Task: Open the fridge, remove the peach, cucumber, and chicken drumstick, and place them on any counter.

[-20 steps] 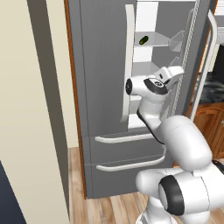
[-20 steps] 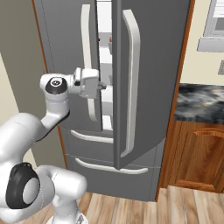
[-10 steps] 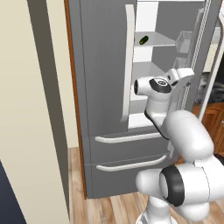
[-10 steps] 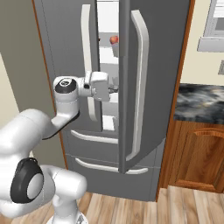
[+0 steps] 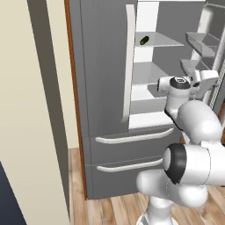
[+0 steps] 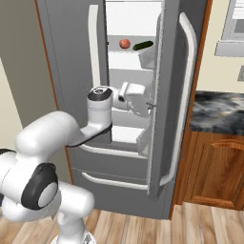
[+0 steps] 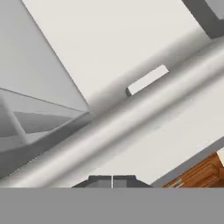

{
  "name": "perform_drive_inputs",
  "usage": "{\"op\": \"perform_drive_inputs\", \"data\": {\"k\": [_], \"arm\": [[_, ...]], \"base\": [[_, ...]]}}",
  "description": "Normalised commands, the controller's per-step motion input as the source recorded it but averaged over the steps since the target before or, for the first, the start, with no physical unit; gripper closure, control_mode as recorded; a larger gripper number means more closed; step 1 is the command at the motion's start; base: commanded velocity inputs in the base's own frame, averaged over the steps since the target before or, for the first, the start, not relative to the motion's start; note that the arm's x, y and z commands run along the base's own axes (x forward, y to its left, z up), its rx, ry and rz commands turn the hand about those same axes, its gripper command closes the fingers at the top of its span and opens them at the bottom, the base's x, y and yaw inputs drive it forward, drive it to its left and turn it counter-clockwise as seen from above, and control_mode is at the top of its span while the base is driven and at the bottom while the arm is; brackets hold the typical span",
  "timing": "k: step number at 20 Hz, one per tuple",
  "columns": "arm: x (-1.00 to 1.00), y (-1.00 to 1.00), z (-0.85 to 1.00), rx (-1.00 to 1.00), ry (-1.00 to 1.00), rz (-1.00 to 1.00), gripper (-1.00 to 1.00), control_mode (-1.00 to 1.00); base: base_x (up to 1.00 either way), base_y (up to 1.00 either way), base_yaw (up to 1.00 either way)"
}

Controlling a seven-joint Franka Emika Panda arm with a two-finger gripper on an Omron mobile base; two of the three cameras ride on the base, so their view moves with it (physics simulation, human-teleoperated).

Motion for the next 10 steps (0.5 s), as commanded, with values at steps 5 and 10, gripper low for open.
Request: {"op": "perform_drive_inputs", "data": {"k": [5, 10], "arm": [[-0.87, -0.74, 0.11, 0.00, -0.29, -0.14, 1.00, -1.00], [-0.79, -0.48, 0.30, 0.00, -0.52, -0.05, 1.00, -1.00]], "base": [[0.00, 0.00, 0.00], [0.00, 0.00, 0.00]]}}
